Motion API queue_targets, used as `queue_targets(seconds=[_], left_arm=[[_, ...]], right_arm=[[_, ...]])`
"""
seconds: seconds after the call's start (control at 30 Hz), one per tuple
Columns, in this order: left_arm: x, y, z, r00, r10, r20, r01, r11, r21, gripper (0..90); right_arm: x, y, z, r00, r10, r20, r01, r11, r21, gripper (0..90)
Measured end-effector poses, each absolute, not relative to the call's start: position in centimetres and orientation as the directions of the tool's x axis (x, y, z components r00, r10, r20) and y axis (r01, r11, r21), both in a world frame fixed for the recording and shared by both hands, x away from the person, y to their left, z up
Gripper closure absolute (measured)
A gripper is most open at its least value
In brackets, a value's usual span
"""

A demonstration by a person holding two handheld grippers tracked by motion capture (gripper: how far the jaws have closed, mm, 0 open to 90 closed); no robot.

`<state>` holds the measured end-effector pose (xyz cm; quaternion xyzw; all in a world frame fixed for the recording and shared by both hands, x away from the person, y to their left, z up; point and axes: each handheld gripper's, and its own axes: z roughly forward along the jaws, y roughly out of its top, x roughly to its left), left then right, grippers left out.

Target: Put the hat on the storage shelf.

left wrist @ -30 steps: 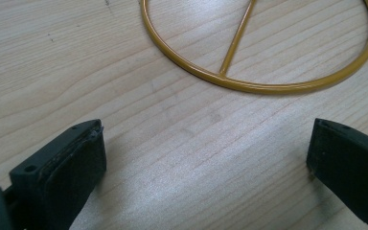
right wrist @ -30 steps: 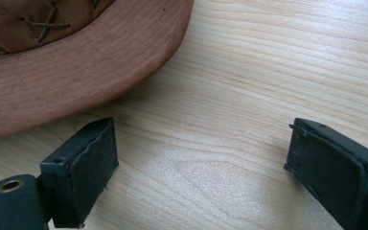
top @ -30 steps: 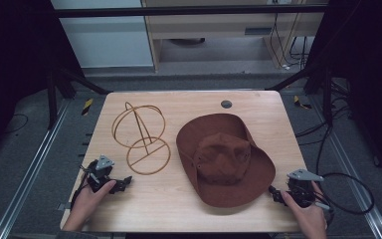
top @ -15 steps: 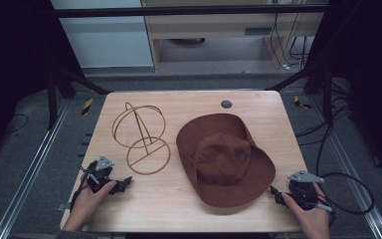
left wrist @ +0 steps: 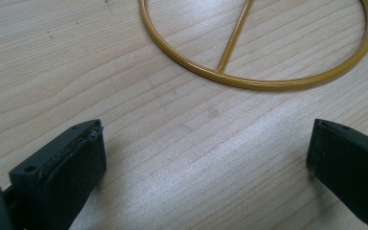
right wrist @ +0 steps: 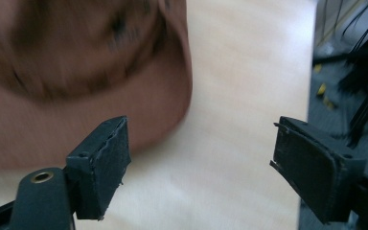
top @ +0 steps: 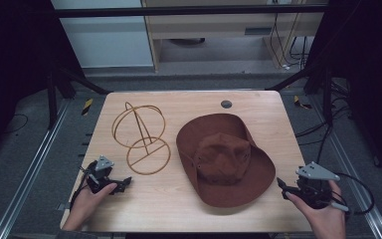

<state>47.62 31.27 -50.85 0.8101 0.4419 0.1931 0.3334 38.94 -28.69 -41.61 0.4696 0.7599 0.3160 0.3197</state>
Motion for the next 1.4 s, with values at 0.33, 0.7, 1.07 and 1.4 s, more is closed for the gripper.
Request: queue_targets(seconds=[0.33,0.7,1.07,1.4], left_arm=[[47.5,31.3,-50.8,0.532,0.847,0.024,0.587,-0.389,0.71,0.0],[47.4,31.2,-50.8,0.521,0.853,0.022,0.592,-0.38,0.711,0.0],[47.4,31.2,-50.8,0.52,0.854,0.022,0.593,-0.379,0.711,0.0],[47.4,31.2,-50.8,0.519,0.854,0.021,0.593,-0.378,0.711,0.0]], right_arm=[[42.7,-22.5,-36.4,-0.521,0.832,-0.194,0.534,0.494,0.686,18.2],[46.6,-18.6,-34.7,-0.665,0.735,-0.135,0.535,0.594,0.601,10.7],[49.5,-16.6,-34.6,-0.7,0.714,-0.027,0.579,0.589,0.564,22.3],[50.9,-14.2,-35.1,-0.73,0.683,-0.017,0.563,0.615,0.552,21.2]])
